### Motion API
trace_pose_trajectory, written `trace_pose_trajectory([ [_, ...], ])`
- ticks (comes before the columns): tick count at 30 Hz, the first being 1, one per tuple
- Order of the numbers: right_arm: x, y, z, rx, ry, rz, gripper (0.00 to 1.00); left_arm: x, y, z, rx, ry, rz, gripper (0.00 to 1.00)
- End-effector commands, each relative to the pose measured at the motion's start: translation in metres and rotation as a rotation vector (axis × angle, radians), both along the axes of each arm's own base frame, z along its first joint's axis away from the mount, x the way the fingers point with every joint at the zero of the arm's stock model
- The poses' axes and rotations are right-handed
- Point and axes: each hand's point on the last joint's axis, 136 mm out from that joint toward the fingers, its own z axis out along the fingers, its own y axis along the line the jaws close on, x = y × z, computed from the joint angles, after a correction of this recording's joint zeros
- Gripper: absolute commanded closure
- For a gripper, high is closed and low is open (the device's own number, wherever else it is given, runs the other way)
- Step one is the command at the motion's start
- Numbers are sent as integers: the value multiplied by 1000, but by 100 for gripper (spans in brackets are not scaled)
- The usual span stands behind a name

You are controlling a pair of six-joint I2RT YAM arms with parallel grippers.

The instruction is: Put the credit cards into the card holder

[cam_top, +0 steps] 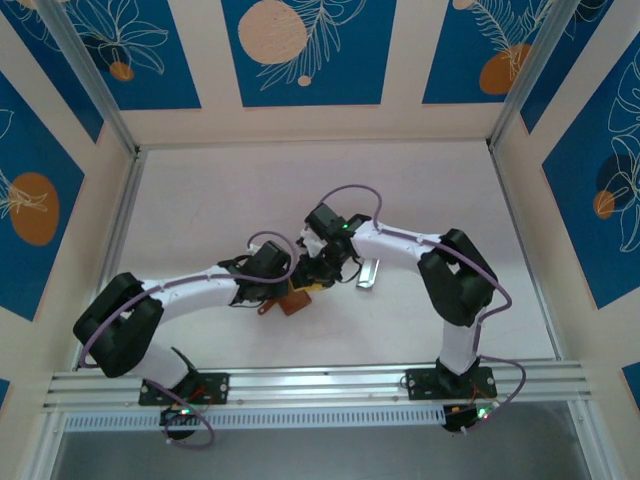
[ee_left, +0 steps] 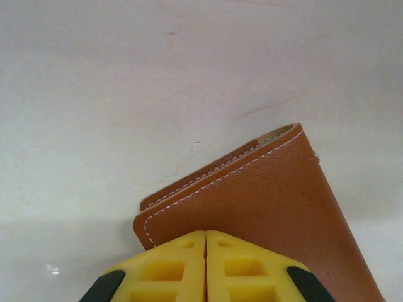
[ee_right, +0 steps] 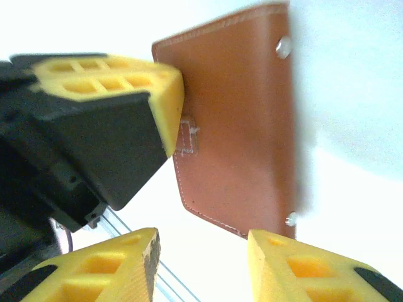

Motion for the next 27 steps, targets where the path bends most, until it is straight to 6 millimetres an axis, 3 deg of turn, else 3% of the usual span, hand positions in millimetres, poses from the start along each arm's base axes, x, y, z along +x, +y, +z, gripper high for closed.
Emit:
trace_pose_trajectory([
  [1, 3, -14, -18, -27, 32, -3, 56, -23, 20, -31, 84, 92, 5, 93],
  [8, 5, 1, -40, 7, 70, 23, 50, -26, 22, -34, 82, 97, 9, 93],
  [17, -13, 25, -41, 131, 159, 60, 53, -29, 23, -40, 84, 108, 13, 93],
  [24, -20, 41, -45, 151, 195, 74, 63, -31, 15, -44, 75, 113, 2, 93],
  [27, -16, 44, -43, 184, 219, 57, 75, -32, 13, -46, 77, 118, -2, 94],
])
